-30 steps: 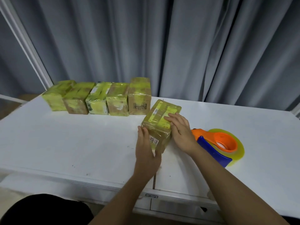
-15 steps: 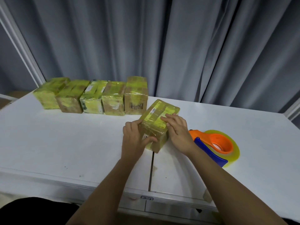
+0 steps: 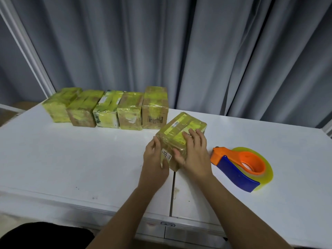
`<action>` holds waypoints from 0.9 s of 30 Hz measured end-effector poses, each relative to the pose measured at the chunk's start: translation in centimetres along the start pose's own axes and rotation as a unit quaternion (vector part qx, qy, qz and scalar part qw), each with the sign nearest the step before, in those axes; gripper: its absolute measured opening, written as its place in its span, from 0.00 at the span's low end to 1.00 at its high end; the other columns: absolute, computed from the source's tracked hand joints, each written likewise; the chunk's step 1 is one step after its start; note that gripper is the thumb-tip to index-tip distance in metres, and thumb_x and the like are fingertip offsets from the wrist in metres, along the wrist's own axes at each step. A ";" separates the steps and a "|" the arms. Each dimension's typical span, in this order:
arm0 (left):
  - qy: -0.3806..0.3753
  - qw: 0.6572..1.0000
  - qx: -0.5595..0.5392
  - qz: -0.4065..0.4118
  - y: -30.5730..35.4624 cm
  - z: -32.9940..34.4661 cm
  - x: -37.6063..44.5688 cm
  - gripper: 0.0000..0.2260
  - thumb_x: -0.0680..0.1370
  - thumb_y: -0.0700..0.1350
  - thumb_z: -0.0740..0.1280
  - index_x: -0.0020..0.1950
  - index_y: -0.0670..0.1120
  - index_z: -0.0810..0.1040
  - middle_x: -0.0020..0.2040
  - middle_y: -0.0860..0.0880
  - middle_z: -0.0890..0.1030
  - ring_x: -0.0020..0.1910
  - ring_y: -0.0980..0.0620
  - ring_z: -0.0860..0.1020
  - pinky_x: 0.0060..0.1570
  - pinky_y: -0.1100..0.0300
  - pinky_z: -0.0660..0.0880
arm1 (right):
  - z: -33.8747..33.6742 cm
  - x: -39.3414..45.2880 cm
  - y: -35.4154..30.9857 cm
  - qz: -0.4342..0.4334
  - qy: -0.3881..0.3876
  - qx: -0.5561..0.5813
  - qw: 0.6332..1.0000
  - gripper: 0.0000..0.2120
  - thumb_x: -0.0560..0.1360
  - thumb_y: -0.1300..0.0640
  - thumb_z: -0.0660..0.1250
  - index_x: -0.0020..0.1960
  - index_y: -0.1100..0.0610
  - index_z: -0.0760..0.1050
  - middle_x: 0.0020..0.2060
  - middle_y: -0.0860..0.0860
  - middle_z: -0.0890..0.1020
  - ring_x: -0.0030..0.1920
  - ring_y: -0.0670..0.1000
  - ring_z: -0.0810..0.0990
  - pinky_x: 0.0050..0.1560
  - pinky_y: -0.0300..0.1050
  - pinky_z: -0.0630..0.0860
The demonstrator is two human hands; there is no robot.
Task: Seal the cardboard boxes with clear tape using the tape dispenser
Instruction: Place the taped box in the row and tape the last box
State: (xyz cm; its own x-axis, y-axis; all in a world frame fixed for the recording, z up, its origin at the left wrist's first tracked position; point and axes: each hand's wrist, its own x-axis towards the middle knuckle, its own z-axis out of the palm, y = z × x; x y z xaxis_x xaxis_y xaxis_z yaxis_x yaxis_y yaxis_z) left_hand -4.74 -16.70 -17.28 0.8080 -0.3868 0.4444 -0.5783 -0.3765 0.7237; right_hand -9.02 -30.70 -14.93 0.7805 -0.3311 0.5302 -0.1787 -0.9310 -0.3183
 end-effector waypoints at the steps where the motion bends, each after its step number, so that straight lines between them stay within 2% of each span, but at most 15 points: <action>1: -0.012 0.999 0.031 0.015 0.0 0.2 -0.1 0.34 0.71 0.38 0.61 0.76 0.35 0.54 0.71 0.34 0.63 0.70 0.38 0.65 0.67 0.53 0.63 | 0.3 0.0 -0.1 0.002 0.004 0.008 1.000 0.34 0.73 0.37 0.57 0.66 0.62 0.73 0.65 0.60 0.74 0.70 0.57 0.59 0.65 0.58 0.69; 3: -0.045 0.996 0.070 0.044 -0.3 0.3 -0.3 0.36 0.70 0.34 0.63 0.76 0.35 0.52 0.75 0.34 0.56 0.74 0.37 0.58 0.70 0.51 0.60 | 0.6 -0.1 0.1 0.006 -0.016 0.038 0.999 0.38 0.73 0.33 0.57 0.70 0.62 0.68 0.70 0.59 0.68 0.73 0.55 0.55 0.71 0.54 0.59; 6: -0.077 0.994 0.041 0.068 -1.4 -0.7 -0.2 0.35 0.72 0.30 0.61 0.77 0.39 0.51 0.78 0.41 0.49 0.77 0.46 0.51 0.71 0.66 0.51 | -0.1 -0.4 0.4 0.008 -0.084 0.086 0.993 0.43 0.71 0.30 0.62 0.75 0.56 0.58 0.76 0.52 0.55 0.76 0.48 0.42 0.73 0.46 0.47; 8: -0.079 0.995 -0.024 0.059 -1.6 -2.0 0.0 0.29 0.74 0.30 0.58 0.76 0.40 0.59 0.77 0.45 0.54 0.76 0.53 0.56 0.68 0.74 0.55 | -1.1 -0.4 0.6 0.008 -0.136 0.123 0.983 0.44 0.70 0.31 0.65 0.77 0.51 0.52 0.76 0.44 0.47 0.74 0.41 0.34 0.71 0.42 0.43; 10: -0.047 0.995 -0.092 -0.001 -1.0 -3.0 0.6 0.19 0.77 0.32 0.57 0.67 0.42 0.71 0.71 0.46 0.69 0.67 0.56 0.70 0.59 0.72 0.68 | -1.9 -0.3 0.8 0.019 -0.170 0.156 0.973 0.43 0.70 0.32 0.63 0.77 0.48 0.51 0.76 0.40 0.44 0.72 0.37 0.31 0.70 0.41 0.41; 11: -0.030 0.991 -0.121 -0.039 -0.5 -3.3 1.0 0.14 0.79 0.33 0.58 0.62 0.45 0.71 0.66 0.48 0.75 0.61 0.57 0.75 0.53 0.71 0.71 | -2.1 -0.3 0.8 0.027 -0.181 0.169 0.969 0.41 0.71 0.32 0.60 0.77 0.48 0.51 0.76 0.39 0.44 0.71 0.36 0.30 0.71 0.41 0.41; 13: 0.006 0.986 -0.141 -0.084 0.4 -3.3 2.0 0.09 0.81 0.40 0.59 0.60 0.49 0.70 0.55 0.53 0.78 0.53 0.62 0.77 0.46 0.72 0.73 | -2.3 -0.4 0.7 0.039 -0.182 0.182 0.965 0.36 0.74 0.34 0.54 0.77 0.48 0.52 0.76 0.40 0.44 0.71 0.35 0.30 0.73 0.44 0.42; 15: 0.022 0.989 -0.109 -0.095 0.7 -3.0 3.2 0.11 0.81 0.45 0.61 0.62 0.50 0.73 0.52 0.53 0.77 0.48 0.65 0.76 0.45 0.70 0.72 | -2.2 -0.4 0.6 0.039 -0.174 0.174 0.969 0.33 0.76 0.36 0.53 0.77 0.48 0.53 0.77 0.42 0.46 0.72 0.35 0.32 0.72 0.42 0.43; 17: 0.022 0.989 -0.103 -0.108 0.4 -2.7 4.1 0.09 0.79 0.46 0.64 0.58 0.50 0.77 0.51 0.50 0.76 0.46 0.62 0.75 0.46 0.65 0.71 | -2.1 -0.5 0.4 0.033 -0.166 0.162 0.972 0.32 0.77 0.38 0.57 0.77 0.50 0.54 0.77 0.44 0.46 0.73 0.38 0.33 0.69 0.37 0.43; 19: 0.010 0.978 -0.158 -0.139 -0.3 -2.7 4.9 0.02 0.77 0.44 0.68 0.48 0.50 0.78 0.48 0.47 0.78 0.43 0.56 0.77 0.47 0.61 0.74 | -1.9 -0.3 0.3 0.031 -0.164 0.156 0.974 0.32 0.77 0.40 0.60 0.77 0.50 0.54 0.77 0.44 0.46 0.74 0.39 0.34 0.68 0.36 0.43; 21: -0.029 0.963 -0.211 -0.167 -0.9 -3.4 5.7 0.03 0.75 0.42 0.70 0.43 0.47 0.77 0.43 0.47 0.78 0.39 0.55 0.78 0.46 0.57 0.78 | -1.7 -0.1 0.1 0.024 -0.163 0.147 0.975 0.34 0.77 0.41 0.63 0.77 0.50 0.54 0.77 0.45 0.46 0.74 0.40 0.34 0.68 0.37 0.43; 22: -0.056 0.957 -0.226 -0.173 -1.1 -3.8 6.1 0.04 0.75 0.41 0.70 0.43 0.45 0.76 0.42 0.48 0.77 0.37 0.56 0.78 0.44 0.59 0.78 | -1.6 -0.1 0.1 0.023 -0.165 0.144 0.975 0.35 0.76 0.41 0.64 0.77 0.50 0.53 0.77 0.45 0.45 0.74 0.40 0.34 0.68 0.38 0.43; 25: -0.092 0.941 -0.266 -0.189 -1.6 -4.8 6.5 0.02 0.76 0.37 0.68 0.47 0.39 0.78 0.43 0.47 0.77 0.42 0.52 0.79 0.45 0.63 0.80 | -1.8 0.0 -0.1 0.038 -0.180 0.159 0.970 0.36 0.76 0.40 0.65 0.77 0.49 0.52 0.77 0.44 0.44 0.74 0.40 0.33 0.69 0.40 0.44; 27: -0.077 0.939 -0.279 -0.188 -1.7 -5.0 6.0 0.09 0.77 0.32 0.65 0.56 0.35 0.79 0.47 0.45 0.79 0.46 0.48 0.80 0.47 0.64 0.79 | -2.1 0.0 -0.1 0.044 -0.183 0.176 0.966 0.37 0.75 0.40 0.65 0.77 0.48 0.51 0.77 0.43 0.43 0.74 0.39 0.32 0.72 0.43 0.44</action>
State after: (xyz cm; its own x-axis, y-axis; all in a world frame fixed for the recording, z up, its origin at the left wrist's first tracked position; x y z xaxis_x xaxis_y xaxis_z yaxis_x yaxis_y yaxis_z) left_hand 1.70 -14.19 -13.23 0.8925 -0.4480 0.0516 -0.0717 -0.0280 0.9970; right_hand -10.29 -30.95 -13.22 0.9423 -0.2712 0.1963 -0.0903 -0.7704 -0.6312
